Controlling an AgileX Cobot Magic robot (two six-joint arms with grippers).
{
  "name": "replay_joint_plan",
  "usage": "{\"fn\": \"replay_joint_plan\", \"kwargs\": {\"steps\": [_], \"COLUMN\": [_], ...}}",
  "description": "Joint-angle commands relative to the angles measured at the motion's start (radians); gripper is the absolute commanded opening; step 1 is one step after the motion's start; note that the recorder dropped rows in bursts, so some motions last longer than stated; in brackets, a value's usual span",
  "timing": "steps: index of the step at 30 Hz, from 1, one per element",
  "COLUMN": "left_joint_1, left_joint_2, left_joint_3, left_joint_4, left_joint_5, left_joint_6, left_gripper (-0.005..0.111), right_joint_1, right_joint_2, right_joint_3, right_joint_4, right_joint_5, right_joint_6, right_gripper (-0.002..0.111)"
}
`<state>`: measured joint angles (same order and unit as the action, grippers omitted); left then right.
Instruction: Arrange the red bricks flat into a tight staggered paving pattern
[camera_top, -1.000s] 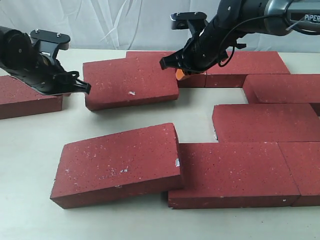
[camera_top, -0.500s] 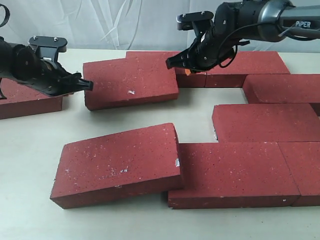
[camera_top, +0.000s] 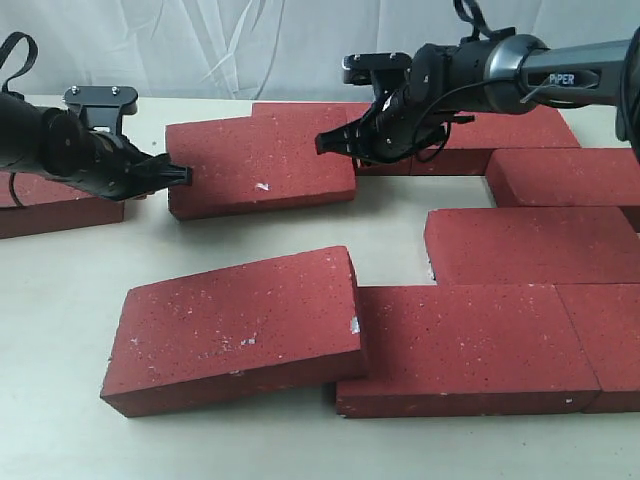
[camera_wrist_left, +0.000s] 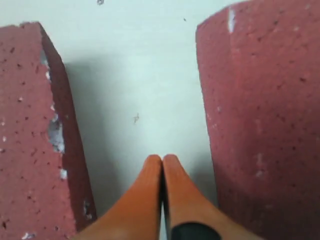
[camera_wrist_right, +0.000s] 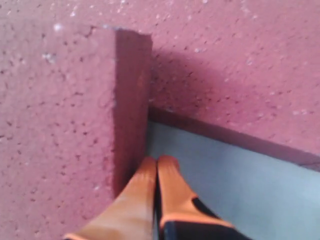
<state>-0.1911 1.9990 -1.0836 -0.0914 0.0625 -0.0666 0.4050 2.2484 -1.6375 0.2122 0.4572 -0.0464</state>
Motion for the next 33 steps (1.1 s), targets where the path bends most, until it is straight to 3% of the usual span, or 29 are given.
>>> {"fn": "replay_joint_plan", "kwargs": {"steps": [1,16,21,26,33], "left_joint_1": [-0.01,-0.01,-0.01,-0.01,-0.01], "left_joint_2": [0.009,-0.08,-0.1,-0.102,-0.147], "left_joint_3": [-0.004,-0.004,-0.004,-0.004,-0.004], "left_joint_4": [-0.009,-0.028,-0.008,0.038,0.067], "left_joint_5": [0.027,0.185,0.215,0.263,0.32], "left_joint_6": [-0.003,-0.003,-0.003,-0.003,-0.003], "left_gripper": [0.0,0.0,0.0,0.0,0.0], "right_joint_1": [0.026,0.025,0.025,0.025,0.025], "right_joint_2": [-0.004,-0.077,-0.079,-0.089,-0.149], "right_joint_3": [-0.005,-0.005,-0.005,-0.005,-0.005], "right_joint_4": [0.041,0.05,-0.082,-0.31,-0.335], "right_joint_5": [0.025,0.2,0.239,0.302,0.365], "right_joint_6": [0.0,-0.002,0.046,0.281,0.29], "right_gripper": [-0.001,-0.001,-0.001,-0.001,-0.001]}}
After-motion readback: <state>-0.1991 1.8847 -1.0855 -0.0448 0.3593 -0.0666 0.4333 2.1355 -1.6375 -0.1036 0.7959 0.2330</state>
